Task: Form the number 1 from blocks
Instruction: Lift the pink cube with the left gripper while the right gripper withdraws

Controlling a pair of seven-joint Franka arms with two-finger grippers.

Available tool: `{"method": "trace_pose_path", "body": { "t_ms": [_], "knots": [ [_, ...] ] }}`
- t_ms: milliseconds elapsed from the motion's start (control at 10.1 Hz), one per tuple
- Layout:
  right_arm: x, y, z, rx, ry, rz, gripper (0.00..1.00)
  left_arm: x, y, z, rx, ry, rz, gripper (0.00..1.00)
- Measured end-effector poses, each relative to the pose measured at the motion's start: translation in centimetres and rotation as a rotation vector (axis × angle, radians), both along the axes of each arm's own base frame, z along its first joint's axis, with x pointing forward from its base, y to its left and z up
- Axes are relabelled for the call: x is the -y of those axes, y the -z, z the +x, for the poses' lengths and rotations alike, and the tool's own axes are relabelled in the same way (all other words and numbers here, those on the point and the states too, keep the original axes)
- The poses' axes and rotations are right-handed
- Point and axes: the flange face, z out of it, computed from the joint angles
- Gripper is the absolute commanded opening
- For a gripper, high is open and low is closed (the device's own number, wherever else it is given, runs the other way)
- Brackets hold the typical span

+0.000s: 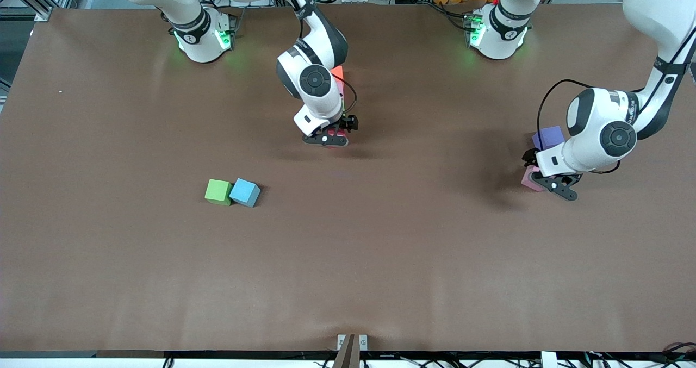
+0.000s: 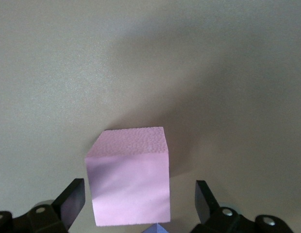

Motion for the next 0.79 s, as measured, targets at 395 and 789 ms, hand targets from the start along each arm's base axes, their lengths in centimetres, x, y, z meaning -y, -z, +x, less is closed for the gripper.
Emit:
{"method": "trace_pose_path", "body": {
  "t_ms": [395, 789],
  "knots": [
    [6.6, -9.9, 7.0, 0.036, 0.098, 0.095, 1.0, -0.6, 1.8, 0.0, -0.004, -0.017, -0.022, 0.64],
    [18.7, -17.5, 13.8, 0.184, -0.02, 0.064, 1.0, -0.8, 2.2, 0.0, -0.006, -0.06, -0.021, 0.0]
  ]
}}
